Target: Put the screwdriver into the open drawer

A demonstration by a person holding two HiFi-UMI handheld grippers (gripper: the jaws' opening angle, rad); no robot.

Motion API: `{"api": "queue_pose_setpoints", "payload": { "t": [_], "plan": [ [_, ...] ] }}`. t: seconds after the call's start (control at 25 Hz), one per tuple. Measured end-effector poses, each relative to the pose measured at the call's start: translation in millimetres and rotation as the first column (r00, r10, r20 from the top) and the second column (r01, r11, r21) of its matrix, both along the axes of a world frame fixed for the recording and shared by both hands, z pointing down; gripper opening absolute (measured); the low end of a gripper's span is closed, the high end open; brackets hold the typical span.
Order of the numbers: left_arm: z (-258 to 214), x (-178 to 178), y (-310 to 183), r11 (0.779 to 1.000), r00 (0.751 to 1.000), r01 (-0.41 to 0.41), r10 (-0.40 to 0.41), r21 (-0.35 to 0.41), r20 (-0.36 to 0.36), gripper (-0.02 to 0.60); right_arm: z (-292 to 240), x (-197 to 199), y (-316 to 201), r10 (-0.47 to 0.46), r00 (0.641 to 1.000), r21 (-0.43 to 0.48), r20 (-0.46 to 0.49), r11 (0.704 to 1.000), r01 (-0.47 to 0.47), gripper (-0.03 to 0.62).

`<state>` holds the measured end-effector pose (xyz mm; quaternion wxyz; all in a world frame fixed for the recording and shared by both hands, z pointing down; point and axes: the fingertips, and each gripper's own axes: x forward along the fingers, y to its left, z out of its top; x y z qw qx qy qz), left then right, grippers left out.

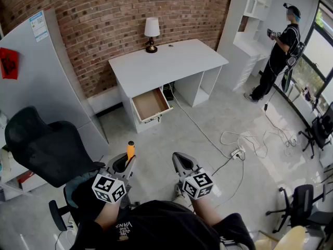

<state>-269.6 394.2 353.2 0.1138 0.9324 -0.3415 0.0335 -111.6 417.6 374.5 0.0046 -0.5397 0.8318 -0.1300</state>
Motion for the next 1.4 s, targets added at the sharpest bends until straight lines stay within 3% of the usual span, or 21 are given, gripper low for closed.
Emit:
{"api": "queue_pose_setpoints", "payload": {
  "t": [0.44,0.68,0.92,1.4],
  "plan": [
    [14,0,3,0.999,1.000,-0.025,0.024,-0.032,-0.014,0.083,4,-9,4,-0.004,0.999,-0.001,0.054,1.000,0.004,-0.005],
    [26,13,-10,0.998,1.000,-0.017,0.016,-0.062,-0.013,0.083,6,8,-8,0.014,0.999,-0.005,0.035,1.000,-0.014,-0.005],
    [34,37,-46,0.997,1.000,0.013,-0.013,-0.078,-0.009,0.083,10,35,-50,-0.010,1.000,-0.013,0.026,1.000,0.010,-0.005],
    [28,117,-154,0.993,0.995,0.100,-0.101,-0.064,-0.011,0.083,11,113,-165,-0.108,0.994,-0.025,0.025,0.994,0.108,-0.005]
  ]
}}
